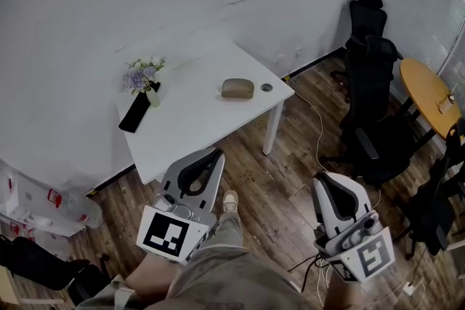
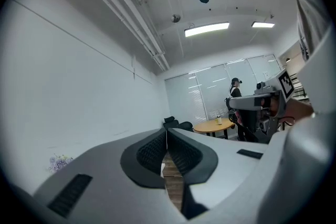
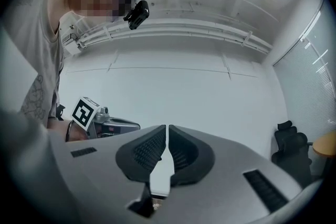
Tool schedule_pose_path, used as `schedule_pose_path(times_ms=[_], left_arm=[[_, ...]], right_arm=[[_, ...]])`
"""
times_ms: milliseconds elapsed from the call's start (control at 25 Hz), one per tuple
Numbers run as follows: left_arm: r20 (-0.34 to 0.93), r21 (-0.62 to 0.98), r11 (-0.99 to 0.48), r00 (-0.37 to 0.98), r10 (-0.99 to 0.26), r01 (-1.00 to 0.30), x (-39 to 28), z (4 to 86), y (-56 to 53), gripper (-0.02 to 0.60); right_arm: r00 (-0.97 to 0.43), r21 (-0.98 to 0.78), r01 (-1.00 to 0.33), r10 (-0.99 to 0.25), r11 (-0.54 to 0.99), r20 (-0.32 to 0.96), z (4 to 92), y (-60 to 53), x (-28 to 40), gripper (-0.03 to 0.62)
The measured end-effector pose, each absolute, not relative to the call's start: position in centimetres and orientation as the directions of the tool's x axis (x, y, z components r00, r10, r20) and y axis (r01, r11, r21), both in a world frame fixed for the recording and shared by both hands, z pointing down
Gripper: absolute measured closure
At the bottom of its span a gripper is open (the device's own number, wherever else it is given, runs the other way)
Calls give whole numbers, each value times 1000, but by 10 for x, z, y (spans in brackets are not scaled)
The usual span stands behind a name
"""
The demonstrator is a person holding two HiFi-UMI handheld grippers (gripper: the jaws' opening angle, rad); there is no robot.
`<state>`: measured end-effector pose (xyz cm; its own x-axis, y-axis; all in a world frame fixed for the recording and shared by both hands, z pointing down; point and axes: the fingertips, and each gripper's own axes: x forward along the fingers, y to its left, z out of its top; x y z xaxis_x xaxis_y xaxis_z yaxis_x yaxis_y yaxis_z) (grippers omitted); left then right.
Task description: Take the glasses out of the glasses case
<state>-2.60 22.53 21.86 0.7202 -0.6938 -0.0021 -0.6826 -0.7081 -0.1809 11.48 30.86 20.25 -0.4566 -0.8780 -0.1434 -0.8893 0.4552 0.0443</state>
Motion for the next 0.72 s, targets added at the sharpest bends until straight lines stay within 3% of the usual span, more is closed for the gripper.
schedule_pose_path(times_ms=[120,240,720], left_arm=[[5,-179,-712,723,-691,-679,-21,228,205,561],[10,-167,-713,722,-692,-681,-17,234,181,561],[53,-103,-706,705,-707,-701,-24,245,38,561]], right_arm=[[-446,26,-894,-882,448,-152,208,287,119,553],[-439,39,-898,-890,438,-123,218,262,125,439],[-490,37,-871,-872,489,-16,235,111,111,431]])
